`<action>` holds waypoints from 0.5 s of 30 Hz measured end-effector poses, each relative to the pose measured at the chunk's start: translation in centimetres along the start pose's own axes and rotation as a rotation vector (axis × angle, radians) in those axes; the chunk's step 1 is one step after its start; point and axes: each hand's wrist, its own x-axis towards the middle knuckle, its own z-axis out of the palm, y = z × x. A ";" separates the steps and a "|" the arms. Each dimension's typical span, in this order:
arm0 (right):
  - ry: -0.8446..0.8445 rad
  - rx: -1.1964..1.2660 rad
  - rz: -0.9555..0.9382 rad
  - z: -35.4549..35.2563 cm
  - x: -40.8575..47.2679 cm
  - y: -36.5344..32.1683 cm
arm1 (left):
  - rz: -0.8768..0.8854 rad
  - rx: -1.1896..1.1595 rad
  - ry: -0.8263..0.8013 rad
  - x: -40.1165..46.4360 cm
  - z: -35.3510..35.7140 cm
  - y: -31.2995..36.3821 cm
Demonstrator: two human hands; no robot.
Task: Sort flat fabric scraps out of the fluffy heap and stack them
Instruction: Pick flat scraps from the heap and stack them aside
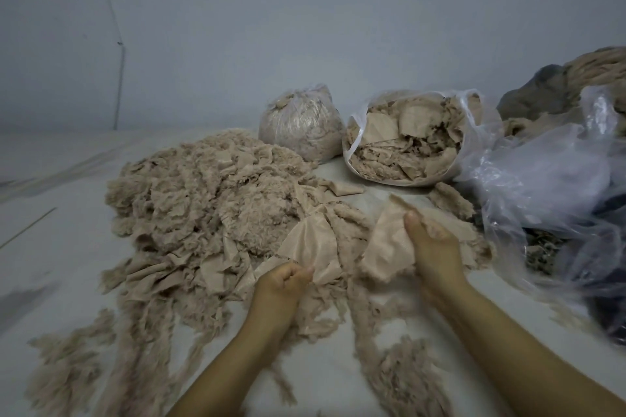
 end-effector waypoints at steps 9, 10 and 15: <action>0.064 -0.812 -0.292 -3.6 2.4 -0.7 | 0.295 0.599 -0.364 0.8 -5.1 1.4; -0.051 -0.761 -0.366 -2.9 0.7 -0.1 | 0.317 0.645 -0.362 0.9 -6.0 1.7; -0.732 -0.834 -0.539 -0.1 -6.5 3.2 | 0.317 1.122 -0.205 1.1 -11.8 1.6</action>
